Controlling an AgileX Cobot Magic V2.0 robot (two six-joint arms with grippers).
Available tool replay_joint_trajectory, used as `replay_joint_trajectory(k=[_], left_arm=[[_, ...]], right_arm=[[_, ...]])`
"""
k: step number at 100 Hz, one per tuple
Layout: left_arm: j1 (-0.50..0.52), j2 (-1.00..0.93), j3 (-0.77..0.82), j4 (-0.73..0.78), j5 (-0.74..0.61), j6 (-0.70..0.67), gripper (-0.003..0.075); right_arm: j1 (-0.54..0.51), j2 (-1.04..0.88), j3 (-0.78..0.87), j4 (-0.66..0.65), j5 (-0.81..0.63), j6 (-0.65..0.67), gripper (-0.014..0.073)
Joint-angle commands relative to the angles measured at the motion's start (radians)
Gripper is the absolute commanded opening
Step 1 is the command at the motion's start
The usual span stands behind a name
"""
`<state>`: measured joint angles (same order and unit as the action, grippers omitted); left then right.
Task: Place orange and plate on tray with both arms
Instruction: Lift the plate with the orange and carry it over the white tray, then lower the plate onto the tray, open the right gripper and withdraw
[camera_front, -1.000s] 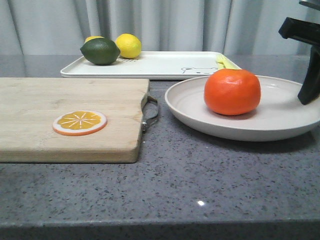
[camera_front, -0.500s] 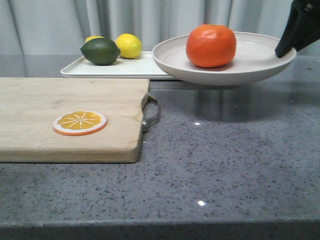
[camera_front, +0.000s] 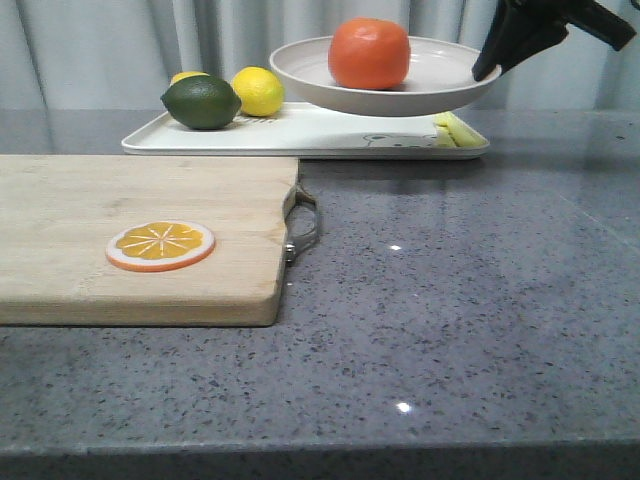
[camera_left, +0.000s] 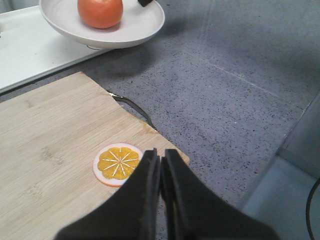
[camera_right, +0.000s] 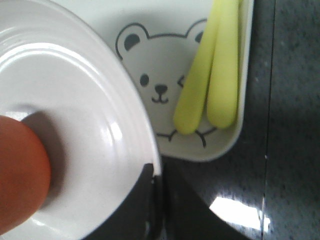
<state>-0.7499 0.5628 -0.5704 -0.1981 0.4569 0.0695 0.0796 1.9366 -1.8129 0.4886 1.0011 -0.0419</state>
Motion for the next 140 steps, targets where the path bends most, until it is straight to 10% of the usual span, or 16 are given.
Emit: replay_joint_trajectory(k=[1,55,140], left_arm=[[0.001,0.004,-0.028,-0.018,-0.073,-0.003,-0.0019],[0.001,0.004,-0.028,-0.022,-0.073,-0.003,-0.0019],[0.001,0.004,-0.028,-0.036,-0.073,-0.003,-0.0019]], right_arm=[[0.002,0.003,-0.131,0.054,-0.005,-0.012,-0.0068],[0.030,0.361,-0.621,0.094,0.032,0.021,-0.0068],[0.030,0.413,-0.646,0.046,-0.010,0.031,-0.0061]])
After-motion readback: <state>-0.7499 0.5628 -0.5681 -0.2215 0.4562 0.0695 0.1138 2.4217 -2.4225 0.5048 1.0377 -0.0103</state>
